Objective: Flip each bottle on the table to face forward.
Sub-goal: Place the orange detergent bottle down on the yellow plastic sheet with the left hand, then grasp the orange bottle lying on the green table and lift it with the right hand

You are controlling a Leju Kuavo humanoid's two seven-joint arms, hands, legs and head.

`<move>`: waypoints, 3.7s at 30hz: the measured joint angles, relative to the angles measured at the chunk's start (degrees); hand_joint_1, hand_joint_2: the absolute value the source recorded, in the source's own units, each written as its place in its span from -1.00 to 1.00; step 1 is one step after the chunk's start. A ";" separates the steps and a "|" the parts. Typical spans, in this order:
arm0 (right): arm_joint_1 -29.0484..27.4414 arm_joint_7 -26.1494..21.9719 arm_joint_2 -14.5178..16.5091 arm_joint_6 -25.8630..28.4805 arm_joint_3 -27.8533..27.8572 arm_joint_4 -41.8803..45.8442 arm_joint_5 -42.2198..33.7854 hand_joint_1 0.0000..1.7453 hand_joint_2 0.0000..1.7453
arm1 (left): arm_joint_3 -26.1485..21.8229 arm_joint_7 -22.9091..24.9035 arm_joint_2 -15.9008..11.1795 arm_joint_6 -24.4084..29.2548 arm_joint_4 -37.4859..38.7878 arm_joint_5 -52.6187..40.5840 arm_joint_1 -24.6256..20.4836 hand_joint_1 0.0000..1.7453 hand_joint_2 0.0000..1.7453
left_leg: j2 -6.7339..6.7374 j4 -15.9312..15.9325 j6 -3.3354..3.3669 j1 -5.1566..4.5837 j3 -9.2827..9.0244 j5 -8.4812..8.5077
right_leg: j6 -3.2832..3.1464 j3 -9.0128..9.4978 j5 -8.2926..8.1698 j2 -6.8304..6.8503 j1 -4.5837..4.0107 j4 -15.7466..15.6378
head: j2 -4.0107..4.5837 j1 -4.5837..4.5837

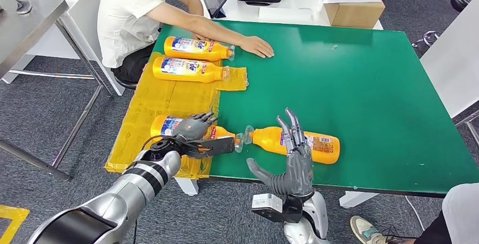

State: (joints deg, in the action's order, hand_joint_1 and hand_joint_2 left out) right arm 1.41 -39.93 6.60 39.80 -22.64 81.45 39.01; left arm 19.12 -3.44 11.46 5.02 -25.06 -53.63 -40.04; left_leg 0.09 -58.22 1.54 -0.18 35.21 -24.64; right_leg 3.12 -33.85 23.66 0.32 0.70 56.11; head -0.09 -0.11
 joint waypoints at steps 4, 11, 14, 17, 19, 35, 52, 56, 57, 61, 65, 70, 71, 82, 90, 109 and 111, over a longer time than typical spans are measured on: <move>-0.03 0.00 -0.05 0.00 -0.01 -0.24 0.25 -1.00 1.00 | 0.00 -2.20 0.04 -0.06 -0.06 0.91 0.14 -1.00 1.00 | 0.00 0.00 0.00 0.00 0.00 0.00 | 0.00 -0.01 0.00 0.00 0.00 0.00 | 0.00 0.00; -1.05 0.00 -0.24 0.00 0.26 -0.27 1.72 -1.00 1.00 | 0.66 -12.56 1.09 0.20 -6.78 7.09 4.90 -1.00 1.00 | 0.00 0.00 0.00 -0.04 0.04 -0.01 | 0.01 -0.04 0.01 0.00 0.04 -0.01 | 0.00 -0.01; -1.38 0.00 -0.32 0.00 0.45 -0.27 1.80 -1.00 1.00 | 1.07 -13.33 1.25 0.18 -9.23 7.59 6.29 -1.00 1.00 | 0.01 0.00 0.00 -0.06 0.05 -0.01 | 0.01 -0.06 0.01 0.00 0.04 -0.02 | 0.00 -0.01; -1.69 0.00 -0.36 0.00 0.68 -0.27 2.24 -1.00 1.00 | 1.88 -14.60 1.15 1.48 -13.01 7.99 8.43 -1.00 1.00 | 0.00 0.00 0.00 -0.05 0.04 -0.01 | 0.01 -0.06 0.01 0.00 0.04 -0.01 | 0.00 0.01; -1.95 0.00 -0.40 0.00 0.87 -0.27 2.45 -1.00 1.00 | 3.06 -14.69 1.04 3.42 -16.04 7.75 10.13 -1.00 1.00 | 0.00 0.00 0.00 -0.05 0.05 -0.01 | 0.01 -0.06 0.01 0.00 0.04 -0.01 | 0.00 -0.01; -3.40 0.00 -0.50 0.00 1.73 0.21 3.83 -1.00 1.00 | 9.88 -11.95 -1.05 11.76 -32.86 6.28 17.85 -1.00 1.00 | -0.05 0.00 -0.01 -0.05 0.08 -0.01 | 0.00 -0.08 0.02 0.05 0.04 -0.01 | 0.00 0.00; -2.54 7.75 -2.48 0.02 21.05 -5.48 32.33 -1.00 1.00 | 10.71 -25.95 2.38 17.67 -45.44 49.78 29.39 -1.00 1.00 | -0.27 0.00 0.05 -0.24 0.17 -0.06 | 0.03 -0.09 0.04 0.22 0.22 -0.06 | 0.00 0.00; -1.29 4.99 -2.98 0.02 28.92 -5.85 30.08 -1.00 1.00 | 10.58 -26.28 2.84 19.08 -47.11 59.93 30.68 -1.00 1.00 | -0.27 0.00 0.08 -0.25 0.15 -0.04 | 0.05 -0.08 0.02 0.22 0.23 -0.06 | 0.00 0.01; -0.96 3.87 -2.90 0.02 30.27 -5.99 29.26 -1.00 1.00 | 10.54 -25.82 2.84 18.91 -47.22 61.50 30.78 -1.00 1.00 | -0.27 0.00 0.08 -0.24 0.14 -0.03 | 0.05 -0.09 0.02 0.22 0.22 -0.05 | 0.00 0.02; -0.09 0.78 -1.76 0.02 34.52 -6.37 28.10 -1.00 1.00 | 10.41 -25.54 2.84 18.92 -47.23 63.70 30.85 -1.00 1.00 | -0.25 0.00 0.10 -0.19 0.12 0.00 | 0.04 -0.09 0.02 0.22 0.17 -0.02 | 0.00 0.02; 0.07 0.32 -0.78 0.02 36.35 -6.61 27.99 -1.00 1.00 | 10.10 -25.59 2.84 19.39 -47.22 64.47 30.77 -1.00 1.00 | -0.24 0.00 0.10 -0.17 0.12 0.00 | 0.04 -0.09 0.02 0.22 0.15 -0.01 | 0.00 0.02; 0.69 6.78 -0.77 0.02 38.28 -8.31 33.90 -1.00 1.00 | 9.84 -25.13 2.84 19.28 -47.22 65.08 30.76 -1.00 1.00 | -0.27 0.00 0.10 -0.19 0.13 0.00 | 0.04 -0.08 0.02 0.25 0.18 -0.02 | 0.00 0.02; 0.95 8.96 -1.24 0.02 38.45 -9.08 34.70 -1.00 1.00 | 9.85 -24.93 2.84 19.03 -47.19 65.10 30.78 -1.00 1.00 | -0.28 0.00 0.11 -0.21 0.14 0.00 | 0.04 -0.08 0.02 0.27 0.19 -0.02 | 0.00 0.02; 9.43 15.40 -8.98 0.02 38.15 -25.65 33.12 -1.00 1.00 | 14.24 -23.92 3.05 17.20 -44.71 65.97 30.42 -1.00 1.00 | -0.25 -0.02 0.17 -0.29 0.13 0.04 | 0.08 -0.08 -0.02 0.27 0.26 -0.02 | 0.00 0.02; 14.06 15.52 -9.60 0.16 33.20 -37.29 32.95 -1.00 1.00 | 16.56 -23.39 3.36 18.96 -41.58 65.25 28.41 -1.00 1.00 | -0.22 -0.02 0.16 -0.21 0.12 0.05 | 0.07 -0.08 -0.01 0.27 0.17 0.00 | 0.00 0.03; 17.26 17.84 -10.89 -0.26 21.72 -43.32 28.76 -1.00 1.00 | 17.74 -22.13 3.45 18.81 -39.75 63.21 27.50 -1.00 1.00 | -0.04 -0.02 0.16 -0.21 -0.06 0.04 | 0.06 0.02 -0.02 0.16 0.17 -0.02 | 0.00 0.02; 17.19 19.05 -11.38 -0.23 20.00 -43.06 27.89 -1.00 1.00 | 17.74 -21.95 3.45 18.61 -39.75 62.85 27.49 -1.00 1.00 | -0.04 -0.02 0.16 -0.21 -0.08 0.04 | 0.06 0.03 -0.02 0.16 0.17 -0.02 | 0.00 0.02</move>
State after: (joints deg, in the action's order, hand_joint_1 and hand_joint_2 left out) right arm 18.60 -20.89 -4.78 39.57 -2.64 38.39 66.90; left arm 36.86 -25.39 14.91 23.63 -64.81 9.23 -12.55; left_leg 0.05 -58.24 1.70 -0.39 35.13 -24.59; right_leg 3.18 -33.82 23.64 0.48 0.88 56.09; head -0.09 -0.09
